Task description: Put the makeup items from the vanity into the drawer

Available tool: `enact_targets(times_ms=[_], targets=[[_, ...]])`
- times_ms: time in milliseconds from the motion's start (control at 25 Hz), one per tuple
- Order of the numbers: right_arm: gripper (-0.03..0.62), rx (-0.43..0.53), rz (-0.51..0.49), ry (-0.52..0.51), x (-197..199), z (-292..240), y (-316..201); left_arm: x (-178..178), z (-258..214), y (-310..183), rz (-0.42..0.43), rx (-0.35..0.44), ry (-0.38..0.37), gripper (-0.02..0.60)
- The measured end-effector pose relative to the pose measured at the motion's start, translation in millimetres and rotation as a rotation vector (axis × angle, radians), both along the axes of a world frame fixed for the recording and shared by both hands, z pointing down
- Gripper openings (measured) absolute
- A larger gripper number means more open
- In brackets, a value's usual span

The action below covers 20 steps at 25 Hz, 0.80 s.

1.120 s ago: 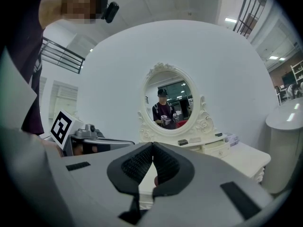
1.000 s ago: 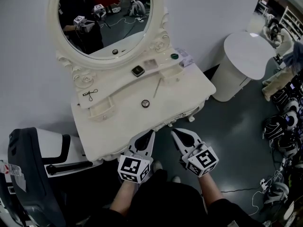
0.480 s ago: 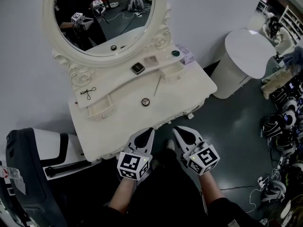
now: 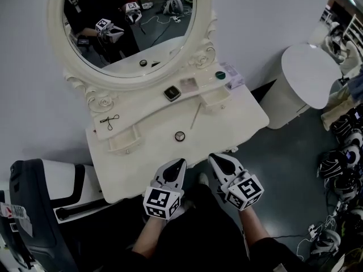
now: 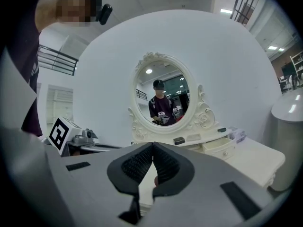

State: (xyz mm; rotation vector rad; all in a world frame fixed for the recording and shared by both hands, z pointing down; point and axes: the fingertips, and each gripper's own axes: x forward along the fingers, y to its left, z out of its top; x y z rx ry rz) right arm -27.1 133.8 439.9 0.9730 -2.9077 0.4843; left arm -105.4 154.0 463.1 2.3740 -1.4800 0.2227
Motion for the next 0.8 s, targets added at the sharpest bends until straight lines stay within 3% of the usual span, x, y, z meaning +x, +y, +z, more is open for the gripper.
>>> enact_targets(times_ms=[800], targets=[[0.023, -0.098, -0.107, -0.044, -13, 29, -117, -12, 30, -104, -0.112, -0.085, -0.024, 0.015]])
